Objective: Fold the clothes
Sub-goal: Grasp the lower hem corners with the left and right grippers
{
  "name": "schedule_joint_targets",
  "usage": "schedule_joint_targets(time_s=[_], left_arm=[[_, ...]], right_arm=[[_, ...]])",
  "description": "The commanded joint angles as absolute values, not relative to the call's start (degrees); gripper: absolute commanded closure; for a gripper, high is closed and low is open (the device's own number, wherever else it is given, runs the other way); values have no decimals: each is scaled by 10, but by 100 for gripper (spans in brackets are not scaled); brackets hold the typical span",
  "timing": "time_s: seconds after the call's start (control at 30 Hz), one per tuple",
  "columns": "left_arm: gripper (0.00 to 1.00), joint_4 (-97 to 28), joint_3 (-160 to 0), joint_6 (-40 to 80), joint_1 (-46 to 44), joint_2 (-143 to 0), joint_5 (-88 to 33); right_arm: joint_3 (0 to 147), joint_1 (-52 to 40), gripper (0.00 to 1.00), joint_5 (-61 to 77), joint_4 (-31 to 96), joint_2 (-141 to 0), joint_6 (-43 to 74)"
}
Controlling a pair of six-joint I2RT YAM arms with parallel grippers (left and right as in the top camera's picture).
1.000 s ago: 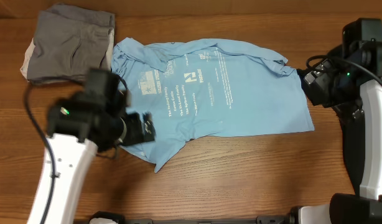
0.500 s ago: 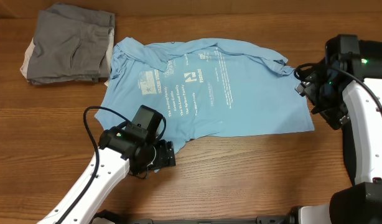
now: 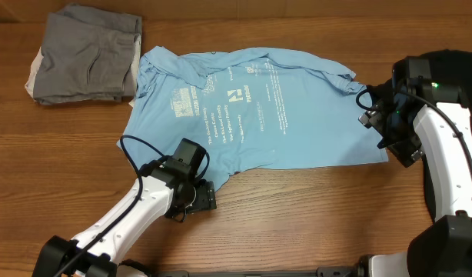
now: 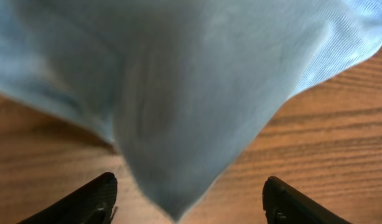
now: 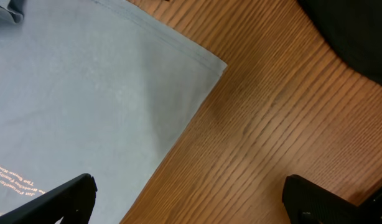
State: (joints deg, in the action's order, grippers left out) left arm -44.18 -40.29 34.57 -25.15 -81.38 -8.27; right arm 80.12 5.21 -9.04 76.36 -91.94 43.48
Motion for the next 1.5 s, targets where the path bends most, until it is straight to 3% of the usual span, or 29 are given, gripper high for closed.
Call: schedule_joint_targets(time_s=[0.0, 0.2, 0.3, 0.43, 0.57, 0.77, 1.2, 1.33, 1.47], left_arm=[[26, -432, -398, 328, -256, -829, -75], [29, -424, -397, 314, -256, -848, -74], [38, -418, -397, 304, -256, -855, -73], [57, -415, -397, 303, -256, -855, -73], [59, -416, -397, 302, -256, -855, -71], [93, -421, -397, 302, -256, -855, -71], [96, -416, -397, 297, -256, -855, -71], [96, -417, -397, 296, -256, -855, -71], [96, -417, -397, 295, -256, -855, -71]], right_arm=[[799, 55, 0, -99, 759, -917, 435], [799, 55, 0, -98, 752, -917, 435], [799, 55, 0, -99, 752, -917, 435], [799, 55, 0, -99, 751, -917, 435], [799, 55, 0, -99, 747, -917, 437], [798, 64, 0, -98, 722, -921, 437], [798, 129, 2, -44, 723, -999, 368], [798, 129, 10, -40, 705, -1023, 368], [798, 129, 11, -37, 701, -1040, 371]])
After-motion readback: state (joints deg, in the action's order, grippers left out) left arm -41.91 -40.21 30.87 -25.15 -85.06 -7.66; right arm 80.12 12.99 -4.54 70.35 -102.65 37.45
